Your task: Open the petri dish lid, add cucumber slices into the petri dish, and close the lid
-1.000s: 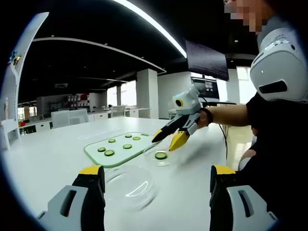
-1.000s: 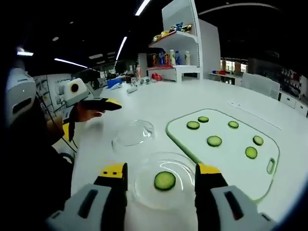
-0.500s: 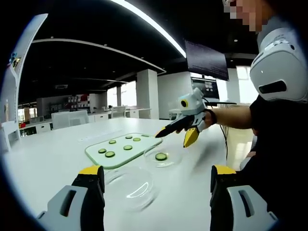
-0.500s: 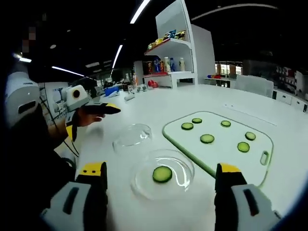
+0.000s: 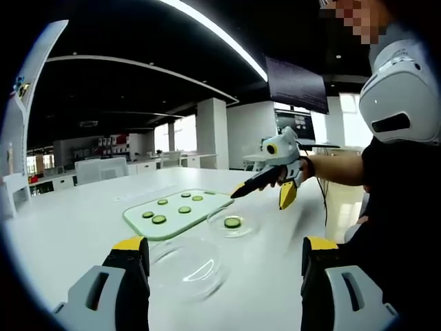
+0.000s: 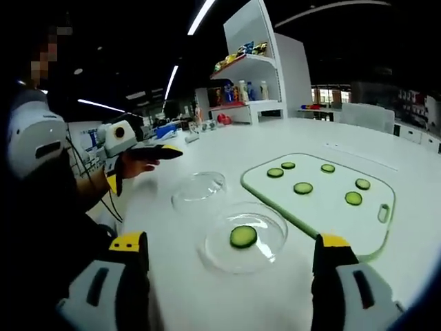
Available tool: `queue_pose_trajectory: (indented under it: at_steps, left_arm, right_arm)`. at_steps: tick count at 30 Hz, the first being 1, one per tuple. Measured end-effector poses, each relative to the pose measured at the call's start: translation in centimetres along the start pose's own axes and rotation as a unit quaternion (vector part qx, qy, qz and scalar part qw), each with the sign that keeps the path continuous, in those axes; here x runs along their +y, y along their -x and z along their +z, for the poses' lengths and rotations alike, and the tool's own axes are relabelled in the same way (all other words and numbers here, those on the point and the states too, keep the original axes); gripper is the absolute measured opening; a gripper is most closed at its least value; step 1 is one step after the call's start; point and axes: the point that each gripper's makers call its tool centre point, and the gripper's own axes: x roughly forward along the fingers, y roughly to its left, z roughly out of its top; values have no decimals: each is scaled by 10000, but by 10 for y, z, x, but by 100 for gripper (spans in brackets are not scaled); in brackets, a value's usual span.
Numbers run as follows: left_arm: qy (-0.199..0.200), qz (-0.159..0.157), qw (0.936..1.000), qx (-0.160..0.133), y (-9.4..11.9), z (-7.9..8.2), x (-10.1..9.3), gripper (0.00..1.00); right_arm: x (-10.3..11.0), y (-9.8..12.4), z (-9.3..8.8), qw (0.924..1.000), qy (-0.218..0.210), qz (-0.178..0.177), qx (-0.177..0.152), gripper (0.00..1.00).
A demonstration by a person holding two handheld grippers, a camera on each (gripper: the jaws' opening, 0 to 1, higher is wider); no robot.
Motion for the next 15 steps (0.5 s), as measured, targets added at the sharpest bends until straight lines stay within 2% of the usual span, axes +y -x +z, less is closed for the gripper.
queue_pose_trajectory:
  at_steps: [12,15]
  left_arm:
    - [-37,78,10000,33,5,-3,10,92]
    - [-172,76,9997,182,7,-8,15,92]
  right_arm:
    - [1,-2,3,10000,52,-2,-9,97]
    - [3,-4,6,9999,162,23,9,97]
